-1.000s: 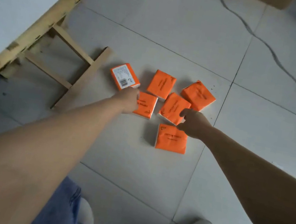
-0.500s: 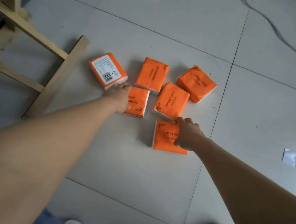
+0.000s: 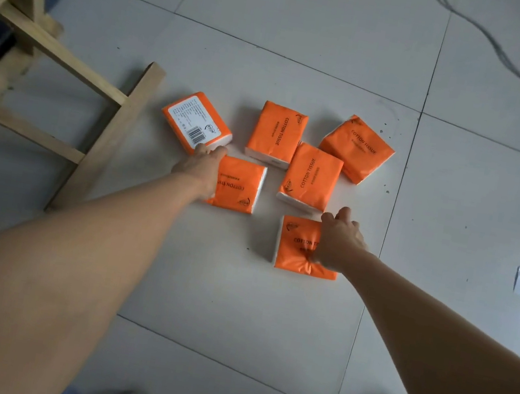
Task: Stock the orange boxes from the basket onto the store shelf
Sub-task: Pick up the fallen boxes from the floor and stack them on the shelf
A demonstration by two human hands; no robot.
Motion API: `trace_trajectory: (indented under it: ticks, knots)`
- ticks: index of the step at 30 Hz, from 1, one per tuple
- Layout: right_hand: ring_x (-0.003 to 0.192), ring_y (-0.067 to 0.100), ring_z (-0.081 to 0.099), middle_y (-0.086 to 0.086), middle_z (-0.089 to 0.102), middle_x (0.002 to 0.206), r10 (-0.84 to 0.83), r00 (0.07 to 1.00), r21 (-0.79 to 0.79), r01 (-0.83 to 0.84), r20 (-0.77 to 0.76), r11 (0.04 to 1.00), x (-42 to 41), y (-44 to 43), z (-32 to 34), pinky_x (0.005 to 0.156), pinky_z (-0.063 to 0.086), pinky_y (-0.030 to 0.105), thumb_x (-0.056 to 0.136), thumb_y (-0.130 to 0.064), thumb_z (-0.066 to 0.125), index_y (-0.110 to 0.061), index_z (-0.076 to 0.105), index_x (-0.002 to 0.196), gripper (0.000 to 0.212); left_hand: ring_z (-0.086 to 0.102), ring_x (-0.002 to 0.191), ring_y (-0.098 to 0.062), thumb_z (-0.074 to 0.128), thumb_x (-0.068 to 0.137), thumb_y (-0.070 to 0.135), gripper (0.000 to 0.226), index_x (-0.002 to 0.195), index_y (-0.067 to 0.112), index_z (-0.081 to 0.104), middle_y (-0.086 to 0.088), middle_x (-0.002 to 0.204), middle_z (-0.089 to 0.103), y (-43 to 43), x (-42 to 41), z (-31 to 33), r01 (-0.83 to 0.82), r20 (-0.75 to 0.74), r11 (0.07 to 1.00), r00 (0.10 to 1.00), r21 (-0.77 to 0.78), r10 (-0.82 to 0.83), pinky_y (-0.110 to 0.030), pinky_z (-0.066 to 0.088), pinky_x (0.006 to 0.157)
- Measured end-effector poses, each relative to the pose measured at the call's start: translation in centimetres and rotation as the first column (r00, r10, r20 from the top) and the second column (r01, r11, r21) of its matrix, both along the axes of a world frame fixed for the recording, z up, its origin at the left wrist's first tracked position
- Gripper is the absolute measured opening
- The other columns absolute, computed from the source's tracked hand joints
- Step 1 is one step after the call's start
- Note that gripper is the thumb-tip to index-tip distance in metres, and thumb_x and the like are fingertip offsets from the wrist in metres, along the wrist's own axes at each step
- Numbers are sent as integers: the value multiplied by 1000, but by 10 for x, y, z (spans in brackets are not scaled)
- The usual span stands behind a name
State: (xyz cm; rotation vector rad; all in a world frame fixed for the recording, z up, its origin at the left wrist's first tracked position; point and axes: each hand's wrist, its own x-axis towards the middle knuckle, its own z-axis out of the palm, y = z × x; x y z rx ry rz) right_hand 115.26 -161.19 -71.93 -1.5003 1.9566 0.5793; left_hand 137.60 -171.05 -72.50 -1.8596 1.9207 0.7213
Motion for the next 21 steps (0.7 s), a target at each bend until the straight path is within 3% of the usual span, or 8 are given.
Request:
trace_trajectory:
  ticks: [3, 6, 9, 11, 14, 18, 21]
  knots:
    - [118, 29, 42, 10, 30, 131, 2, 1000, 6, -2, -16, 1000, 1, 1, 3, 77, 47, 32, 79, -15, 70, -15, 43, 133, 60, 38, 126, -36, 82, 67, 15, 79, 129, 23, 34, -10, 136, 25, 7, 2, 1, -21, -18, 999, 1000, -46, 20, -49, 45, 97]
    - [115, 30, 44, 9, 39, 123, 8, 1000, -15, -7, 24, 1000, 2, 0, 7, 75, 45, 33, 80, -14, 69, -16, 41, 133, 60, 46, 120, -35, 78, 68, 3, 69, 121, 12, 35, -16, 129, 36, 11, 2, 3, -45, -132, 998, 990, -31, 41, -45, 46, 93]
    - [92, 27, 53, 6, 47, 96, -25, 996, -39, 28, 86, 999, 3, -7, 16, 60, 43, 30, 83, -13, 64, -14, 45, 123, 44, 49, 115, -36, 62, 76, -5, 51, 119, 9, 37, -17, 127, 42, 11, 2, 10, -71, -196, 995, 979, -69, 57, -42, 45, 89]
    - [82, 25, 52, 5, 50, 90, -50, 994, -82, 58, 98, 995, 4, -14, 28, 50, 37, 27, 83, -13, 63, -14, 47, 115, 35, 51, 115, -37, 57, 78, -5, 52, 124, 11, 39, -16, 130, 42, 10, 1, 20, -56, -221, 994, 975, -92, 34, -40, 45, 90]
    - [84, 26, 53, 6, 52, 93, -49, 992, -164, 68, 116, 984, 7, -28, 56, 57, 41, 31, 83, -15, 64, -15, 46, 106, 30, 49, 121, -38, 60, 81, 2, 61, 137, 15, 39, -16, 135, 39, 5, -3, 44, -62, -214, 993, 976, -97, 40, -41, 44, 99]
    - [104, 33, 58, 7, 58, 107, -92, 979, -290, 144, 183, 946, 11, -53, 114, 67, 39, 30, 82, -14, 63, -18, 49, 116, 37, 53, 116, -37, 60, 80, 4, 52, 129, 12, 45, -17, 130, 42, -4, -10, 108, -110, -200, 982, 977, -156, 78, -39, 46, 96]
    - [109, 34, 55, 10, 58, 113, -64, 984, -399, 127, 168, 908, 9, -65, 180, 69, 37, 30, 81, -12, 58, -15, 49, 115, 35, 55, 111, -37, 59, 81, 7, 48, 126, 10, 44, -15, 127, 39, -4, -18, 180, -201, -220, 957, 963, -208, 155, -41, 48, 94]
